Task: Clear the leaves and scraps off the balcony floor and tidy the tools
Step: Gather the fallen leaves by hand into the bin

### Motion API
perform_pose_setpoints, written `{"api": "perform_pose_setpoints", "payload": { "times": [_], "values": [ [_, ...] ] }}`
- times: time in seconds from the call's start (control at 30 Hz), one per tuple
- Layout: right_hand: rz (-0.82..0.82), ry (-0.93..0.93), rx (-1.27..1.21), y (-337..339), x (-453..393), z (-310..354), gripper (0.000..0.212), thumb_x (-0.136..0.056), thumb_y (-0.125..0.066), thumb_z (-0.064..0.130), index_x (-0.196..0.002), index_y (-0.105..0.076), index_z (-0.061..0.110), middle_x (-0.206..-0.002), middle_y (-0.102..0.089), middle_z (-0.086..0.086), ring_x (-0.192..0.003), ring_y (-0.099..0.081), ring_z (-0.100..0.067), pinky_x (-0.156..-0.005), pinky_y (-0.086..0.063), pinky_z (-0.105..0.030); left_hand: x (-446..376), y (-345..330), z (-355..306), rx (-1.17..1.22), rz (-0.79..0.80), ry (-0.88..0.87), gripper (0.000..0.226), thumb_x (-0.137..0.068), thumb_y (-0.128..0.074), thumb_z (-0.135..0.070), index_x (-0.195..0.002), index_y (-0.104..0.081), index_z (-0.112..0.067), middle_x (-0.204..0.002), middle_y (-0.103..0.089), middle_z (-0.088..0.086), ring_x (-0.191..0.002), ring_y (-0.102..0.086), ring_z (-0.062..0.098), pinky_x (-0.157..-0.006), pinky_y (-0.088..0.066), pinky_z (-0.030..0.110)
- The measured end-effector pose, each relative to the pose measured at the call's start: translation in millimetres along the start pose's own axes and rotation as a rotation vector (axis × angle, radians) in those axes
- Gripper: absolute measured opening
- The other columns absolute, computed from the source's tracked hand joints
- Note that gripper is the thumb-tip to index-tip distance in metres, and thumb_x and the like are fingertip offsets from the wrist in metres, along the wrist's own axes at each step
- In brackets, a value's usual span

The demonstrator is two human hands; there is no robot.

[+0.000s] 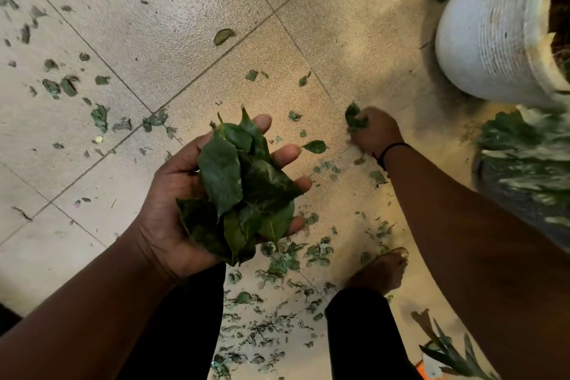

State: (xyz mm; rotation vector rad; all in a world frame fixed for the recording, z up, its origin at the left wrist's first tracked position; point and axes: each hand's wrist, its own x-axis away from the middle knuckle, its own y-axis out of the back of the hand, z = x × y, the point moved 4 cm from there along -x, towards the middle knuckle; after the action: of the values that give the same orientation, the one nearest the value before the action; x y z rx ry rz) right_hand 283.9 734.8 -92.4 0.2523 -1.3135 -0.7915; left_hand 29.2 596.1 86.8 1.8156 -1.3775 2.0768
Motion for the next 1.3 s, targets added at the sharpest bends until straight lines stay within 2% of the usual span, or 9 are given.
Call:
{"api": "perform_pose_setpoints", "payload": {
  "times": [0.13,0.23,0.5,0.7,0.87,0.93,1.03,1.17,1.3],
  "values": [
    [0.298,0.212,0.057,-41.0,41.4,21.8,0.015,-0.083,-0.073,0.015,-0.094,-0.074,0.006,-0.097,-0.067,-0.013,-0.092,-0.062,-0.026,-0.070,-0.043,-0.023,1.1,-8.6,8.8,0.313,0.212,0.245,0.058,-0.105,-0.016,-0.042,-0.148,-0.040,-0.012,-0.149,-0.040,0.023,-0.142,-0.032,0.040,-0.117,-0.009,0.058],
    [0.133,0.396,0.309,-64.8,49.9,27.8,0.014,-0.086,-0.068,0.016,-0.097,-0.073,0.009,-0.111,-0.056,-0.012,-0.103,-0.050,-0.031,-0.082,-0.043,-0.035,0.4,-10.1,11.9,0.404,0.325,0.258,0.058,-0.105,-0.017,-0.040,-0.148,-0.039,-0.010,-0.150,-0.039,0.023,-0.143,-0.031,0.039,-0.116,-0.011,0.058],
    [0.041,0.315,0.469,-73.6,32.7,35.6,0.051,-0.094,-0.048,0.006,-0.142,-0.033,0.012,-0.126,-0.047,-0.017,-0.098,-0.058,-0.039,-0.068,-0.041,-0.038,-0.1,-9.3,14.7,0.408,0.394,0.231,0.057,-0.105,-0.019,-0.040,-0.145,-0.044,-0.009,-0.147,-0.043,0.023,-0.141,-0.035,0.038,-0.116,-0.011,0.058],
    [0.138,0.303,0.559,-71.2,23.3,36.4,0.021,-0.094,-0.054,0.014,-0.114,-0.056,0.007,-0.119,-0.047,-0.017,-0.099,-0.056,-0.037,-0.076,-0.045,-0.038,-0.6,-9.4,19.8,0.391,0.416,0.232,0.056,-0.105,-0.019,-0.039,-0.146,-0.043,-0.010,-0.149,-0.041,0.022,-0.142,-0.033,0.039,-0.118,-0.008,0.058],
    [0.029,0.133,0.000,-44.4,27.1,24.4,0.009,-0.089,-0.066,0.017,-0.092,-0.058,0.013,-0.092,-0.061,-0.008,-0.088,-0.059,-0.026,-0.075,-0.046,-0.030,-0.6,-13.0,20.6,0.378,0.420,0.230,0.056,-0.105,-0.019,-0.040,-0.147,-0.042,-0.010,-0.148,-0.042,0.022,-0.142,-0.033,0.038,-0.117,-0.009,0.058],
    [-0.103,0.032,-0.129,-28.9,25.1,12.0,0.016,-0.086,-0.072,0.019,-0.098,-0.065,0.011,-0.101,-0.065,-0.010,-0.094,-0.061,-0.024,-0.079,-0.045,-0.027,-0.3,-12.7,23.0,0.388,0.418,0.237,0.058,-0.105,-0.016,-0.042,-0.148,-0.039,-0.010,-0.148,-0.041,0.023,-0.142,-0.032,0.039,-0.117,-0.009,0.058],
    [-0.216,0.002,-0.031,-12.7,13.3,0.0,0.024,-0.082,-0.076,0.019,-0.102,-0.071,0.007,-0.122,-0.054,-0.013,-0.107,-0.057,-0.028,-0.091,-0.046,-0.028,0.3,-13.7,24.0,0.395,0.422,0.246,0.059,-0.105,-0.015,-0.041,-0.149,-0.038,-0.008,-0.148,-0.040,0.025,-0.142,-0.032,0.040,-0.117,-0.009,0.058],
    [-0.196,0.018,0.103,-13.2,-5.5,1.0,0.024,-0.084,-0.074,0.015,-0.105,-0.069,0.005,-0.133,-0.040,-0.013,-0.118,-0.045,-0.032,-0.102,-0.040,-0.031,-0.4,-10.9,23.7,0.392,0.381,0.243,0.059,-0.105,-0.017,-0.040,-0.149,-0.038,-0.007,-0.148,-0.041,0.025,-0.142,-0.033,0.040,-0.116,-0.012,0.057],
    [-0.102,0.017,0.244,-15.0,-14.7,7.6,0.026,-0.091,-0.064,0.010,-0.116,-0.064,0.003,-0.128,-0.051,-0.018,-0.112,-0.055,-0.034,-0.091,-0.046,-0.032,-2.2,-9.7,24.6,0.381,0.355,0.268,0.056,-0.105,-0.020,-0.040,-0.148,-0.040,-0.009,-0.148,-0.041,0.023,-0.142,-0.033,0.039,-0.116,-0.012,0.057]
  ]
}}
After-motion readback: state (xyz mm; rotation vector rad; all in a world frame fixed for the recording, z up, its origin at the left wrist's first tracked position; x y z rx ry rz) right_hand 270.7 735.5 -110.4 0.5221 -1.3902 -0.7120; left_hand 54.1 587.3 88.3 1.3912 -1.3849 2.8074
